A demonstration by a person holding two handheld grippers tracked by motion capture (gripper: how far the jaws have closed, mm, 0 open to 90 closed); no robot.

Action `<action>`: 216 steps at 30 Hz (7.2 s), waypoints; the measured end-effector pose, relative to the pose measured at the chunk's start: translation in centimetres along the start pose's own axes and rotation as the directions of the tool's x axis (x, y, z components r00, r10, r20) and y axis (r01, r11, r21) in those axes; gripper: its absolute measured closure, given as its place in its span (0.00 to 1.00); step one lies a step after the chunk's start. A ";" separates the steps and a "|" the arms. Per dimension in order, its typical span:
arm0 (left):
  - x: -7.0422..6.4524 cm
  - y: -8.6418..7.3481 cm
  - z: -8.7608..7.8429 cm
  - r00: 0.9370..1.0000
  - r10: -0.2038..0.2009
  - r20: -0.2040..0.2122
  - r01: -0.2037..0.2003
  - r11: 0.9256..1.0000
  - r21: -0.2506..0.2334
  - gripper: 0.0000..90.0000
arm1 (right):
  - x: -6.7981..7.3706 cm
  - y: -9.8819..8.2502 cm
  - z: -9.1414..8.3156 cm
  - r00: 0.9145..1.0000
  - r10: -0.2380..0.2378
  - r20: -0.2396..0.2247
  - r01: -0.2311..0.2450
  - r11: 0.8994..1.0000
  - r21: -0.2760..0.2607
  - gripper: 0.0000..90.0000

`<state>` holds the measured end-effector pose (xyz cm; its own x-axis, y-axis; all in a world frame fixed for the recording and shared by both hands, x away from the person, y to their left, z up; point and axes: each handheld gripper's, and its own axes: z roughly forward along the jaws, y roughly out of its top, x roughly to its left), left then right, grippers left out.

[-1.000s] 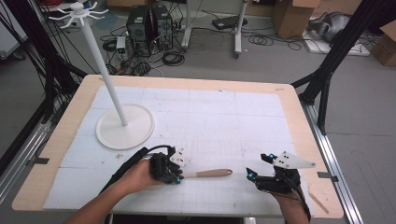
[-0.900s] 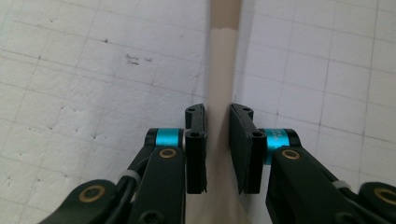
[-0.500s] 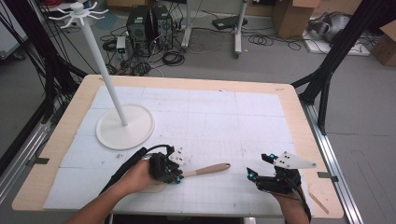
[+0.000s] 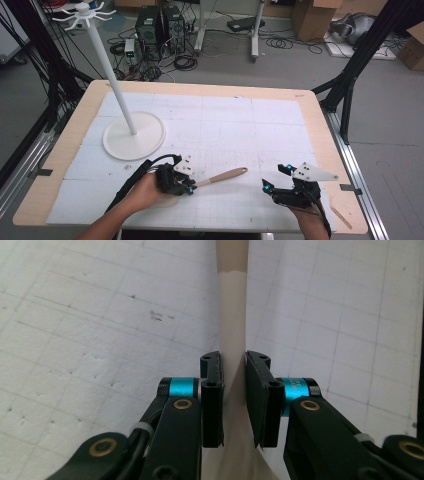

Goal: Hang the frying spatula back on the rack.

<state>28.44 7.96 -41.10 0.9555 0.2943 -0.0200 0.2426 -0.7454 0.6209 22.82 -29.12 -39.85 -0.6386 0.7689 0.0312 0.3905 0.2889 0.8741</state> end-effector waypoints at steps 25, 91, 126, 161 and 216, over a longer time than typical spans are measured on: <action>-0.2 -1.3 -3.9 0.972 -0.183 -0.146 0.141 0.956 -0.258 0.86 | 4.4 3.7 5.3 0.992 0.065 -0.104 -0.069 0.997 -0.043 0.22; -2.2 -1.3 -9.7 0.981 -0.160 -0.112 0.068 0.816 -0.574 0.83 | 13.6 17.9 7.0 0.894 -0.204 -0.398 0.050 0.930 -0.363 0.82; 0.3 -2.1 -11.9 0.986 -0.165 -0.015 0.122 0.785 -0.607 0.87 | 8.8 14.2 4.3 0.918 -0.130 -0.375 -0.020 0.928 -0.371 0.27; 8.1 -0.4 -24.3 0.856 -0.432 -0.283 0.135 0.717 -0.684 0.86 | 2.7 6.1 0.5 0.994 -0.108 0.028 0.111 0.977 -0.181 0.19; 5.0 -10.5 -21.1 0.837 -0.461 -0.295 0.057 0.609 -0.791 0.14 | 1.1 3.0 -0.6 0.995 0.000 0.104 0.013 0.993 -0.118 0.19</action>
<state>27.11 29.87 -31.12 0.6387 0.7661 -0.0720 0.0694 0.0359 0.9969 22.89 -27.74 -36.94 -0.5659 0.8242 -0.0198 0.3018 0.2294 0.9253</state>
